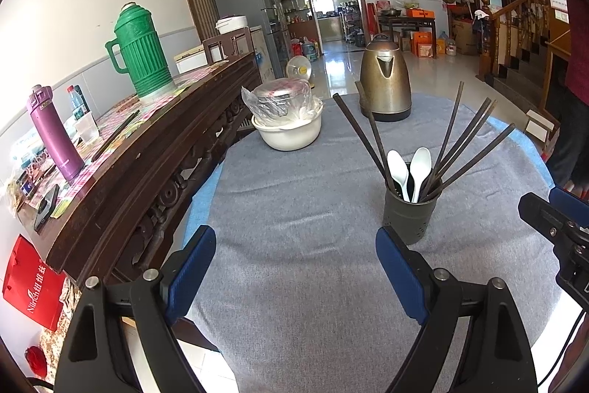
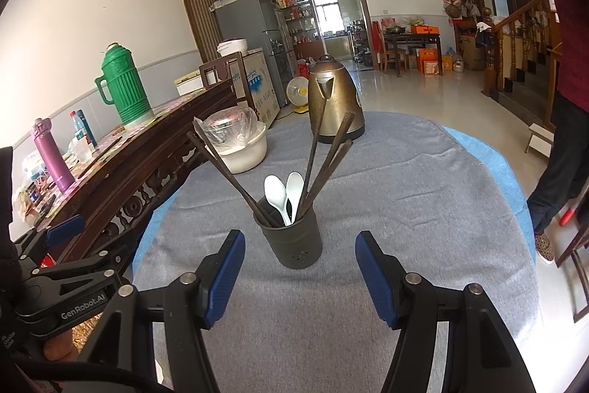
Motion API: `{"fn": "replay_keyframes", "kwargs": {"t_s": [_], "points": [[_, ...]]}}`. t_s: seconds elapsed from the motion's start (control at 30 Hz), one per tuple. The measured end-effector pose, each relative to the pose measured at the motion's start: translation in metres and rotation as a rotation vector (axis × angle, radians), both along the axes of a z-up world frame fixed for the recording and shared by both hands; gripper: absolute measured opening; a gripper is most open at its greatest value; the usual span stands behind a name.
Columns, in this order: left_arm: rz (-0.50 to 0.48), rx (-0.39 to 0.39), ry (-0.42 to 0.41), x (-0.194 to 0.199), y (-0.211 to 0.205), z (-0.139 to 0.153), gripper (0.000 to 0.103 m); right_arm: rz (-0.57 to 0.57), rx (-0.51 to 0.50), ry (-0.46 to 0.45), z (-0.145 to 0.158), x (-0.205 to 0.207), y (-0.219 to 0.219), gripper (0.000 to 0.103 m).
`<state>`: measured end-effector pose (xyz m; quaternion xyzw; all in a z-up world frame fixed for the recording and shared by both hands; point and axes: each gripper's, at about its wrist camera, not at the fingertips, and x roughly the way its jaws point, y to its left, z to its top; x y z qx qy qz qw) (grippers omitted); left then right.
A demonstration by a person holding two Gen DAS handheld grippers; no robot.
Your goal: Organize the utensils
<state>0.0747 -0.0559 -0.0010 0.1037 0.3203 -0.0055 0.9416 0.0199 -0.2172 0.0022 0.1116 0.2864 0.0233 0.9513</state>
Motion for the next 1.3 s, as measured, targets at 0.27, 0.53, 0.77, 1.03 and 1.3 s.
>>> {"fn": "replay_keyframes", "kwargs": {"t_s": [0.27,0.53,0.77,1.03,1.3], "points": [[0.01,-0.023,0.002,0.001,0.009,-0.001,0.089,0.012,-0.023,-0.005,0.003,0.0,0.011,0.066],[0.005,-0.048,0.001,-0.001,0.017,0.0,0.089,0.014,-0.055,-0.015,0.009,-0.002,0.022,0.066],[0.008,-0.066,0.001,-0.001,0.025,-0.001,0.089,0.019,-0.081,-0.02,0.013,-0.005,0.033,0.066],[0.004,-0.088,-0.001,-0.003,0.03,-0.001,0.089,0.018,-0.103,-0.021,0.015,-0.007,0.042,0.066],[-0.009,-0.104,-0.013,-0.008,0.035,0.002,0.089,0.003,-0.135,-0.031,0.021,-0.013,0.05,0.066]]}}
